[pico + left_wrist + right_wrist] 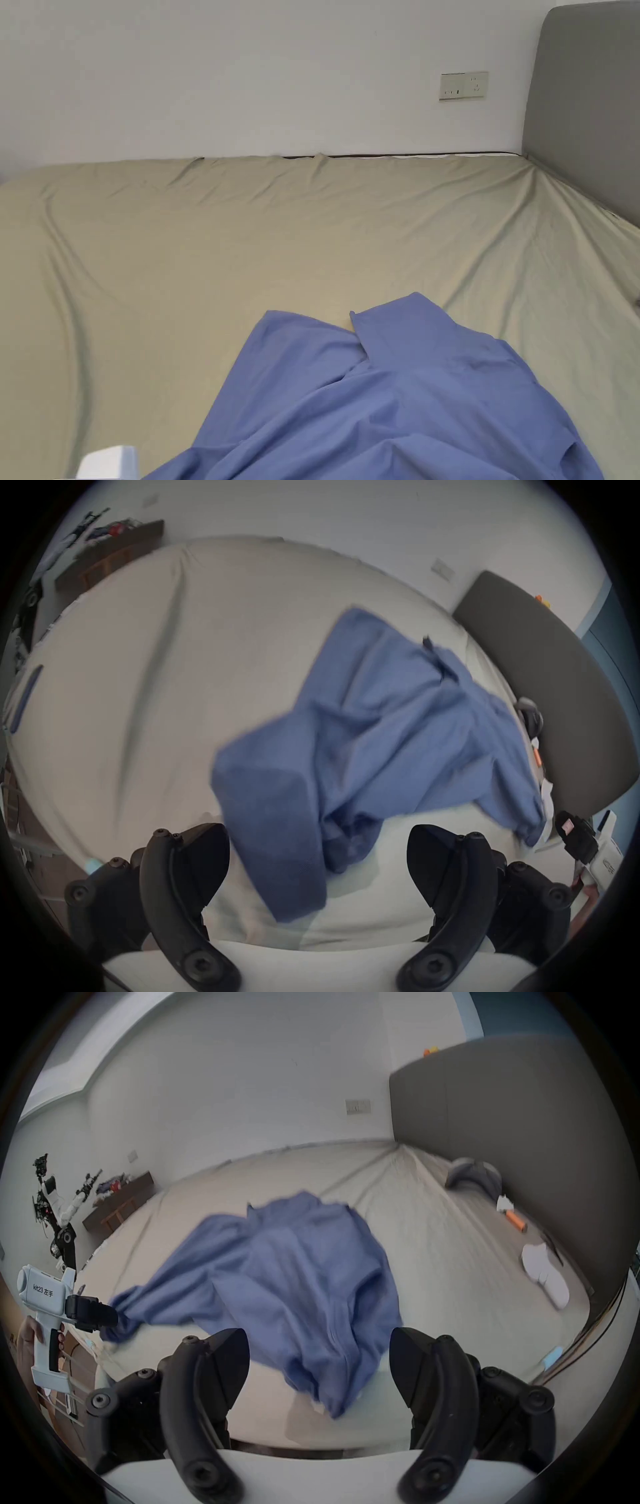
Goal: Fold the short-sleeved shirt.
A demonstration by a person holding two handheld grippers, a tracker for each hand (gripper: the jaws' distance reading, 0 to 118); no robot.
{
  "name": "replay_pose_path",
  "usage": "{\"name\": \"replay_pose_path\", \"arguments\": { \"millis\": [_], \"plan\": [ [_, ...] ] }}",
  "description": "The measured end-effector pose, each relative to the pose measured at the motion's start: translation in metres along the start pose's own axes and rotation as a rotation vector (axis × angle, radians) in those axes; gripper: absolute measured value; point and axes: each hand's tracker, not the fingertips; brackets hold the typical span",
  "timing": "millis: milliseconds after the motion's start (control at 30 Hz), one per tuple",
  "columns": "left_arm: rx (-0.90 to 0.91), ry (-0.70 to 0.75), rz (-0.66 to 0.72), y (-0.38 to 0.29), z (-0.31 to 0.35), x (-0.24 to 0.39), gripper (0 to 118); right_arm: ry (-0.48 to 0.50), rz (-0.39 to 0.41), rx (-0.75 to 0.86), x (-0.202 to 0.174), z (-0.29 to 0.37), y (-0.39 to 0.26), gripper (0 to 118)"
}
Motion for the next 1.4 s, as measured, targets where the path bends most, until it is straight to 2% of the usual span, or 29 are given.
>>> {"name": "replay_pose_path", "arguments": {
  "millis": [100,133,167,233,267,300,333,367,400,433,500,533,567,600,633,667,700,733,767,800,967,1100,1133,1167,1200,1233,1267,1400],
  "plan": [
    [0.200,0.029,-0.060,0.013,0.050,0.018,103,0.018,0.032,0.153,-0.015,0.022,0.030,86],
    [0.251,0.040,-0.098,0.017,0.066,0.025,98,0.024,0.048,0.214,-0.021,0.030,0.039,85],
    [0.303,0.043,-0.128,0.018,0.081,0.030,88,0.027,0.060,0.270,-0.027,0.037,0.046,80],
    [0.438,0.008,-0.222,0.017,0.109,0.038,41,0.065,0.082,0.391,-0.037,0.053,0.059,43],
    [0.477,0.001,-0.255,0.017,0.118,0.041,18,0.097,0.091,0.431,-0.040,0.059,0.064,16],
    [0.505,0.013,-0.278,0.018,0.126,0.044,3,0.139,0.101,0.460,-0.043,0.064,0.069,2],
    [0.520,0.020,-0.286,0.019,0.127,0.044,3,0.150,0.063,0.461,-0.047,0.066,0.070,2],
    [0.512,0.009,-0.273,0.020,0.127,0.043,3,0.164,0.116,0.544,-0.053,0.072,0.076,2],
    [0.505,-0.011,-0.272,0.022,0.126,0.041,3,0.183,0.137,0.545,-0.056,0.073,0.078,2],
    [0.489,-0.019,-0.261,0.023,0.122,0.040,3,0.186,0.114,0.493,-0.056,0.070,0.076,2],
    [0.450,-0.003,-0.206,0.025,0.108,0.033,3,0.193,0.132,0.485,-0.057,0.063,0.075,2],
    [0.411,0.010,-0.191,0.024,0.100,0.030,6,0.193,0.140,0.468,-0.057,0.060,0.074,2],
    [0.374,0.024,-0.185,0.022,0.094,0.027,15,0.188,0.142,0.453,-0.057,0.058,0.073,2],
    [0.337,0.040,-0.178,0.021,0.084,0.022,40,0.181,0.141,0.438,-0.056,0.056,0.074,2],
    [0.312,0.040,-0.176,0.019,0.077,0.018,70,0.180,0.140,0.432,-0.054,0.054,0.074,2],
    [0.290,0.042,-0.172,0.018,0.068,0.013,88,0.183,0.134,0.423,-0.052,0.052,0.073,2],
    [0.261,0.050,-0.156,0.018,0.057,0.009,97,0.189,0.124,0.407,-0.050,0.048,0.072,2],
    [0.223,0.068,-0.131,0.019,0.043,0.004,97,0.196,0.109,0.385,-0.048,0.044,0.072,2],
    [0.197,0.088,-0.113,0.019,0.036,0.000,116,0.197,0.063,0.329,-0.047,0.039,0.069,2],
    [0.183,0.109,-0.104,0.018,0.030,-0.004,117,0.195,0.094,0.364,-0.046,0.038,0.071,2],
    [0.076,0.148,-0.117,0.028,-0.007,-0.016,117,0.199,0.075,0.314,-0.050,0.022,0.075,2],
    [0.059,0.077,-0.133,0.033,-0.027,-0.012,115,0.195,0.077,0.281,-0.051,0.009,0.077,2],
    [0.042,0.069,-0.140,0.032,-0.033,-0.009,108,0.194,0.076,0.272,-0.051,0.006,0.077,2],
    [0.024,0.069,-0.147,0.032,-0.037,-0.008,94,0.195,0.074,0.268,-0.050,0.006,0.077,2],
    [0.010,0.076,-0.150,0.032,-0.041,-0.007,56,0.197,0.069,0.264,-0.049,0.004,0.078,2],
    [-0.006,0.097,-0.159,0.032,-0.042,-0.006,29,0.198,0.064,0.260,-0.048,0.004,0.079,2],
    [-0.007,0.109,-0.165,0.031,-0.045,-0.004,15,0.200,0.062,0.258,-0.047,0.003,0.079,2],
    [-0.036,0.128,-0.224,0.025,-0.046,-0.002,11,0.191,0.047,0.255,-0.041,0.003,0.080,2]
  ]
}}
